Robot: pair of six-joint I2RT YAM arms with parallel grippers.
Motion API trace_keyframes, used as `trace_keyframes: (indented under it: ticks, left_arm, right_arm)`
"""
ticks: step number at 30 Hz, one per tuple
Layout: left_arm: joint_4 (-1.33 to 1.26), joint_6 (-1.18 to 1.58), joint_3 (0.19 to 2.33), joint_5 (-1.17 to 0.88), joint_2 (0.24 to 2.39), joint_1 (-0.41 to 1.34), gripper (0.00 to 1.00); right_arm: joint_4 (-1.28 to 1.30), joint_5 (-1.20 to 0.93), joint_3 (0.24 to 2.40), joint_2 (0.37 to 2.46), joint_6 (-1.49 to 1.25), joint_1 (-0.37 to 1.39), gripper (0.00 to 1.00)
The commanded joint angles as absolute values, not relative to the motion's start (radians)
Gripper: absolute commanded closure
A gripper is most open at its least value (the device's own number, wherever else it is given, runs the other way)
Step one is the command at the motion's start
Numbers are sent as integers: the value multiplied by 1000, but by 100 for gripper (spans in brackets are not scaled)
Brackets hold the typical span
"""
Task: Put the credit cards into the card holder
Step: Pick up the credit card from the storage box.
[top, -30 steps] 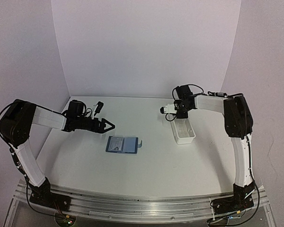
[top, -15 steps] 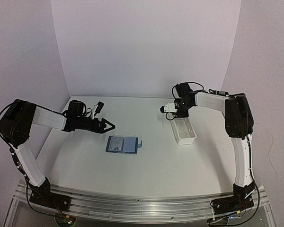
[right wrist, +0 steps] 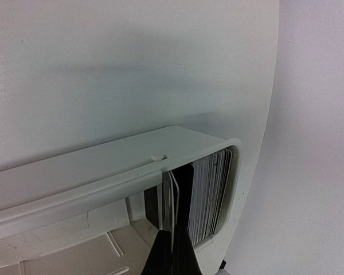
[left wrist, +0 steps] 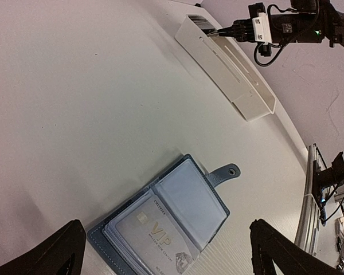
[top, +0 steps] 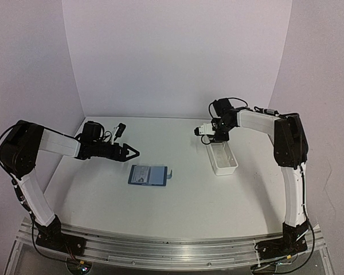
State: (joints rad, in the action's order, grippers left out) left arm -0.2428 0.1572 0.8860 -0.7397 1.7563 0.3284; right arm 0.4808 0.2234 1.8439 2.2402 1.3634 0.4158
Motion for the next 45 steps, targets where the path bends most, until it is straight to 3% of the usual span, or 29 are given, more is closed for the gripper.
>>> trace_keyframes:
  ticks: [1, 11, 16, 34, 40, 45]
  left_arm:
    - [-246, 152, 895, -761, 1728, 327, 1]
    - [-240, 149, 895, -760, 1724, 327, 0]
    - [-237, 145, 896, -758, 1723, 327, 1]
    - [-267, 123, 895, -799, 1694, 327, 1]
    - [-287, 106, 912, -818, 1646, 327, 6]
    - [-348, 166, 965, -937, 1621, 321, 14]
  right_arm:
    - [486, 199, 1884, 2219, 1353, 421, 100]
    - [465, 197, 1919, 2274, 1354, 418, 96]
    - [465, 196, 1928, 2278, 1347, 418, 100]
    - [549, 209, 2045, 2153, 1215, 460, 100]
    - [531, 55, 2282, 2160, 789, 499, 100]
    - [229, -268, 2127, 2112, 241, 580, 100]
